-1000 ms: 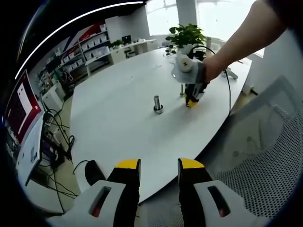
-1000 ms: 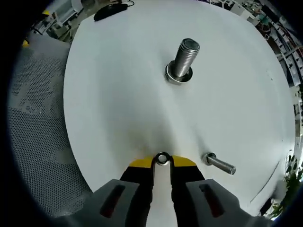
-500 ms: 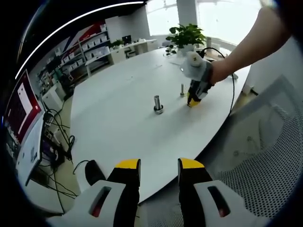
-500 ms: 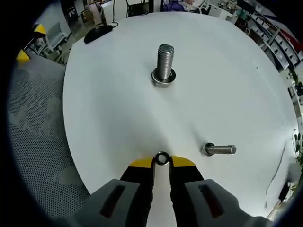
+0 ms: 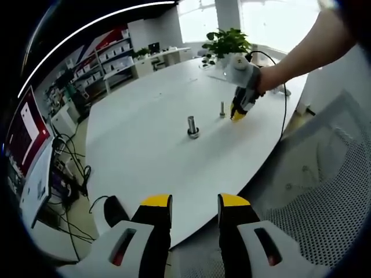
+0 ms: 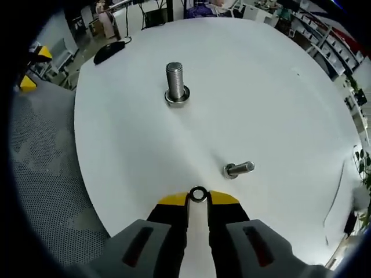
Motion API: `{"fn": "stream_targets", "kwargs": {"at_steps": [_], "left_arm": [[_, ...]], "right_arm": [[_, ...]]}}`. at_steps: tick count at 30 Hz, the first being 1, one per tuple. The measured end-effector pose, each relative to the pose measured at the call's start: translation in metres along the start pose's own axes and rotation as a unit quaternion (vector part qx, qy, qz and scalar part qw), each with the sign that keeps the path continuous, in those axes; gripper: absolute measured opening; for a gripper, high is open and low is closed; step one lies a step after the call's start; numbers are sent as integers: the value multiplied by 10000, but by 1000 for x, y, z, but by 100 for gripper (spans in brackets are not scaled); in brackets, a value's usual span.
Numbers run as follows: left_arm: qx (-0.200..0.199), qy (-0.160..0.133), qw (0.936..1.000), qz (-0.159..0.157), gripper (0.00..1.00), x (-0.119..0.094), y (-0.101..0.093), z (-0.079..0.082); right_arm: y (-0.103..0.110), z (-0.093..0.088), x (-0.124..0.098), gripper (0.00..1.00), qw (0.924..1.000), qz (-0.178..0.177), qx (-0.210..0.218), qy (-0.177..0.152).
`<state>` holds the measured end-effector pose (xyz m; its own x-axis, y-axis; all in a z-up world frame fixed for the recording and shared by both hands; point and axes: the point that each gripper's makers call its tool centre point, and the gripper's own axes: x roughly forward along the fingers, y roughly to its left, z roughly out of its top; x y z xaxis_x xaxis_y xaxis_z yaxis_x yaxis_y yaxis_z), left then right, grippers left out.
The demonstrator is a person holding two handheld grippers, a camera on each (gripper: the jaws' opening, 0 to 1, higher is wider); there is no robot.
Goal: Place the washer onto the threaded stud by aligning its center hole with the stud, sliding it down to the base, and recovering from edge contact or off-axis alignment until the washer reaches the visible bottom stop.
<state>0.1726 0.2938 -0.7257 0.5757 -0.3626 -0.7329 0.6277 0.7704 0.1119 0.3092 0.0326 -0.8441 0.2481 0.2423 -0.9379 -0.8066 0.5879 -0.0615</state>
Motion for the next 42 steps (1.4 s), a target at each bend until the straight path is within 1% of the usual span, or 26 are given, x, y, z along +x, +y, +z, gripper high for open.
{"fn": "stream_targets", "kwargs": {"at_steps": [5, 8, 14, 17, 22, 25, 31, 34, 42], "left_arm": [[-6, 2, 10000, 8, 30, 0, 0, 0], [-5, 7, 10000, 7, 30, 0, 1, 0], [-1, 8, 10000, 10, 30, 0, 0, 0], [-4, 9, 10000, 8, 30, 0, 0, -1], [-4, 3, 10000, 7, 30, 0, 0, 0], [0, 12, 10000, 5, 30, 1, 0, -1], [-8, 5, 10000, 9, 30, 1, 1, -1], [-10, 6, 10000, 4, 30, 0, 1, -1], [-3, 14, 10000, -11, 30, 1, 0, -1]], "right_arm": [[-15, 0, -7, 14, 9999, -104, 104, -71], [-21, 4, -13, 14, 9996, -174, 125, -157], [-30, 14, -23, 14, 9989, -266, 145, -347], [-33, 17, -27, 14, 9985, -305, 192, -409], [-36, 21, -32, 14, 9980, -366, 140, -502], [-42, 24, -34, 14, 9970, -421, 232, -601], [-41, 29, -33, 14, 9971, -407, 119, -633], [-39, 32, -33, 14, 9969, -400, 146, -663], [-39, 37, -29, 14, 9973, -379, 62, -634]]}}
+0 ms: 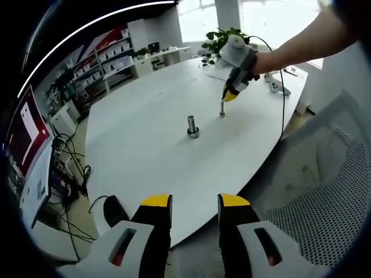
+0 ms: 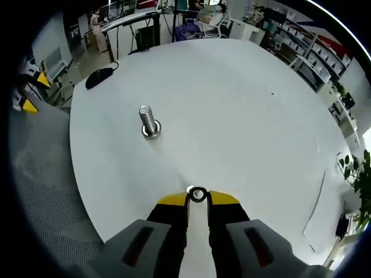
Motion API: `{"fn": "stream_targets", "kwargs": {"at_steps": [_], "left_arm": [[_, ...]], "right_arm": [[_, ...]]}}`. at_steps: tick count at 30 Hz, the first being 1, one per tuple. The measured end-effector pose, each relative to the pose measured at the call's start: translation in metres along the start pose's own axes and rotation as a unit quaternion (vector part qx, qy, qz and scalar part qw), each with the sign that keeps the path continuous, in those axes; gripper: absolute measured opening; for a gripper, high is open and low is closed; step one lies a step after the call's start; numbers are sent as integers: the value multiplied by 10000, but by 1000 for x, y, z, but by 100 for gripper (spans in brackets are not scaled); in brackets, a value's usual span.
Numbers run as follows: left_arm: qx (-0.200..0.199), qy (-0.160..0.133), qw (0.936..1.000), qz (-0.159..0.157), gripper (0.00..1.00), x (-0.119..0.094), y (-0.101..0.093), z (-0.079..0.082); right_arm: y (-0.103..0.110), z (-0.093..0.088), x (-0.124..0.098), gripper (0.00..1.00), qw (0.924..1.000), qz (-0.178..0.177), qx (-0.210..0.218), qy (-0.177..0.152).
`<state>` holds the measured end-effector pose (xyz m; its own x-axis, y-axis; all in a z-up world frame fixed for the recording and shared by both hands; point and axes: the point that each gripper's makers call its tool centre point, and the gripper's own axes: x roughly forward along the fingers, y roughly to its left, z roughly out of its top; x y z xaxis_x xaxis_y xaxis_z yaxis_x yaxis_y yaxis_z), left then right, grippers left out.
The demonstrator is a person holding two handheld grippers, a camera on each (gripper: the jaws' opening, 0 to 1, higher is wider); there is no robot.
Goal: Place the washer onto the threaded stud by aligning its center hole with the stud, sliding it down to the base, and recovering from edge contact or off-axis alignment until the washer reaches the visible bottom stop.
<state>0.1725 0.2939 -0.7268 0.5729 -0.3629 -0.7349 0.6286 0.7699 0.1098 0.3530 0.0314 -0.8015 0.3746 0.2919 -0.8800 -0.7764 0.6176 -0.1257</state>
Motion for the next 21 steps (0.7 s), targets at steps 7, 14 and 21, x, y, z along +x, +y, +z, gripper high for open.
{"fn": "stream_targets", "kwargs": {"at_steps": [7, 14, 21], "left_arm": [[5, 7, 10000, -11, 30, 0, 0, 0], [-2, 3, 10000, -18, 30, 0, 0, 0], [-4, 8, 10000, -22, 30, 0, 0, 0]], "right_arm": [[4, 5, 5, 14, 9999, 39, -104, 58], [2, 3, 8, 14, 9999, 60, -88, 124], [4, 0, 12, 14, 9996, 96, -89, 241]]}}
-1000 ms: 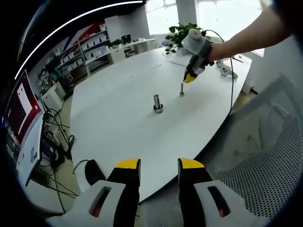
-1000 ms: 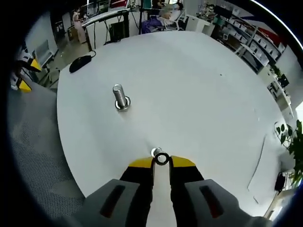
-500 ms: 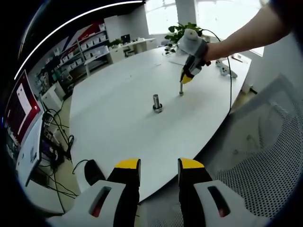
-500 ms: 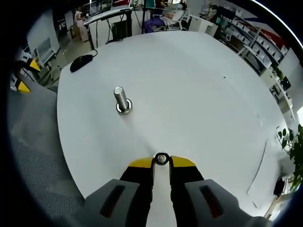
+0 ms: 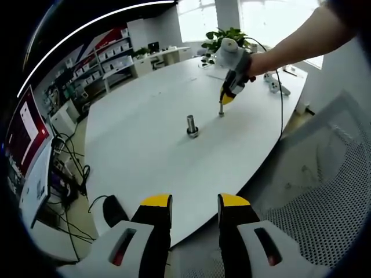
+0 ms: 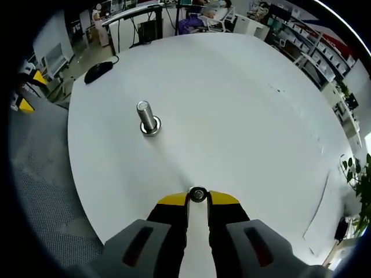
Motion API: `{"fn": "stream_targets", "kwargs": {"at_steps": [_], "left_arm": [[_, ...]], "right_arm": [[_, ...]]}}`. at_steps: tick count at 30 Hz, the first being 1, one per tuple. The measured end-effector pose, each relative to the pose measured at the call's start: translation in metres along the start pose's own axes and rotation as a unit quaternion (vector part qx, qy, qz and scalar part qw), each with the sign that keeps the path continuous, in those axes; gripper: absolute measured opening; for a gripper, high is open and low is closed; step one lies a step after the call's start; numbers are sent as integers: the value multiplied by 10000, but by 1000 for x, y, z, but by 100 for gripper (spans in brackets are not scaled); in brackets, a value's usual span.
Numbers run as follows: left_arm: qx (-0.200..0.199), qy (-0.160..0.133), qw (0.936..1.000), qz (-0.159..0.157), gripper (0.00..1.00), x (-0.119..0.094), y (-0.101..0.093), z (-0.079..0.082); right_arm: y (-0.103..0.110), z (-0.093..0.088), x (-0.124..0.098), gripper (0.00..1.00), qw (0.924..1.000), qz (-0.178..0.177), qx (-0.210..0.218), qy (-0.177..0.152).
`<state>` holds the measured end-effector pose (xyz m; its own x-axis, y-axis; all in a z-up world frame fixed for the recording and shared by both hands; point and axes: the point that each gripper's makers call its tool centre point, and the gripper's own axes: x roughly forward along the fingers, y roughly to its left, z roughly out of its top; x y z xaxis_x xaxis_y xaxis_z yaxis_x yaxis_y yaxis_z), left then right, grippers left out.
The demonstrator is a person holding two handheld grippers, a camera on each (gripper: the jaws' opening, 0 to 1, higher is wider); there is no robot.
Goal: Place the washer onto the threaded stud by aligning its center hole with the stud, sliding it down to the base, and recovering from edge contact or off-axis alignment until the washer reaches the visible bottom stop.
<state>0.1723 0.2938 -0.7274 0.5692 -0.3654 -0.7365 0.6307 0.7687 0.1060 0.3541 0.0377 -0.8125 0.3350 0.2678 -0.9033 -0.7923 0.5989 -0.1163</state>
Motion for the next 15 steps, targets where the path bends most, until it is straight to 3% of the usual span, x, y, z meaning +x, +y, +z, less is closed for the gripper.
{"fn": "stream_targets", "kwargs": {"at_steps": [15], "left_arm": [[-47, 12, 10000, 16, 29, 0, 1, -1]], "right_arm": [[-2, -9, 24, 15, 9996, 62, 62, 263]]}}
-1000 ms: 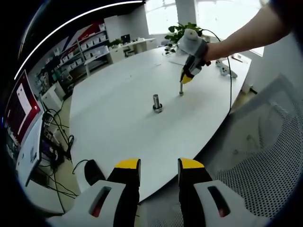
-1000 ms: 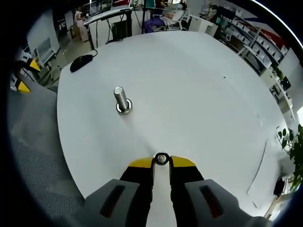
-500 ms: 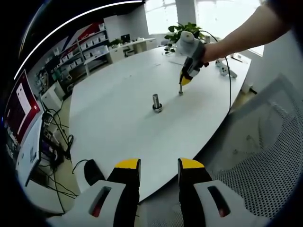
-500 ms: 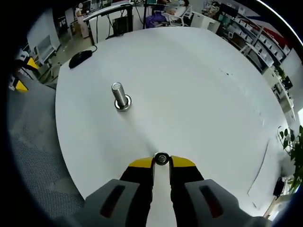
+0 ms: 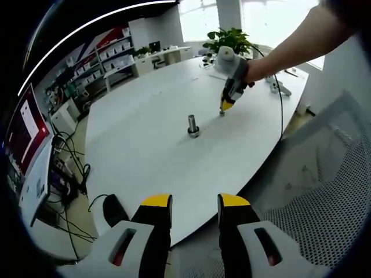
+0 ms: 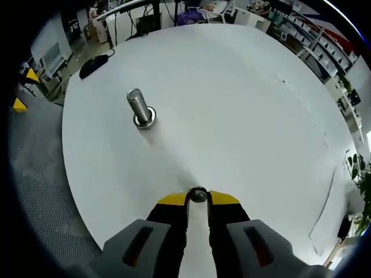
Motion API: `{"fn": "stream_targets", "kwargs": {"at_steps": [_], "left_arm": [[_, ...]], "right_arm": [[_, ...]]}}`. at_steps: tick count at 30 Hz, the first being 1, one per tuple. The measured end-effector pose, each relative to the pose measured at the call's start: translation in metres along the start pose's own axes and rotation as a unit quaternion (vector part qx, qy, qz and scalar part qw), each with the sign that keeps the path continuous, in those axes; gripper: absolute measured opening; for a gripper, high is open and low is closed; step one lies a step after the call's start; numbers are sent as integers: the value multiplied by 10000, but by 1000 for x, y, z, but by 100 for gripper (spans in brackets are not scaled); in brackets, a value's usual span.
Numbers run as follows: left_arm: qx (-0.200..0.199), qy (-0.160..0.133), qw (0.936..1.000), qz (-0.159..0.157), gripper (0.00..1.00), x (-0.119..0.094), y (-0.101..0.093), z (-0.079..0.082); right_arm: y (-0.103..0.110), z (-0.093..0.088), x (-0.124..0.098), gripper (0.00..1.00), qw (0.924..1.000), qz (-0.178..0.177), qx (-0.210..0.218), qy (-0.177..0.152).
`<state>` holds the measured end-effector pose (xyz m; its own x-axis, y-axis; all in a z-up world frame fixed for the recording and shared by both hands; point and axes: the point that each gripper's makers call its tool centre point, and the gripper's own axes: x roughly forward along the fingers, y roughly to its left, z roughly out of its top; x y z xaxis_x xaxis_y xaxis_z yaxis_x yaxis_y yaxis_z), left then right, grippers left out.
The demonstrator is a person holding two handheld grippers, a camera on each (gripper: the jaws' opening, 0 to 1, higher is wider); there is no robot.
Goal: Place the washer onto the threaded stud by aligning its center hole with the stud, sliding it down to the base, and recovering from edge contact or off-axis alignment until the washer reaches the visible bottom stop.
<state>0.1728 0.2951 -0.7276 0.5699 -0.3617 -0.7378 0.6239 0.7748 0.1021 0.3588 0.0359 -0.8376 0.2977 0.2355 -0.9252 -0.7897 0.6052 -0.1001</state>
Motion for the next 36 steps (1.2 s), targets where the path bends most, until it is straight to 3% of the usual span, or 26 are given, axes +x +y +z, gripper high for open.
{"fn": "stream_targets", "kwargs": {"at_steps": [19, 27, 36], "left_arm": [[10, 71, 10000, -14, 29, 1, -1, -2], [15, 86, 10000, -37, 29, 1, -2, -3], [42, 117, 9999, -116, 30, 2, -6, -4]], "right_arm": [[2, -9, 12, 18, 9999, 13, 136, -9], [0, -15, 0, 21, 9991, -152, 285, -283], [6, -21, -33, 21, 9920, -359, 774, -926]]}}
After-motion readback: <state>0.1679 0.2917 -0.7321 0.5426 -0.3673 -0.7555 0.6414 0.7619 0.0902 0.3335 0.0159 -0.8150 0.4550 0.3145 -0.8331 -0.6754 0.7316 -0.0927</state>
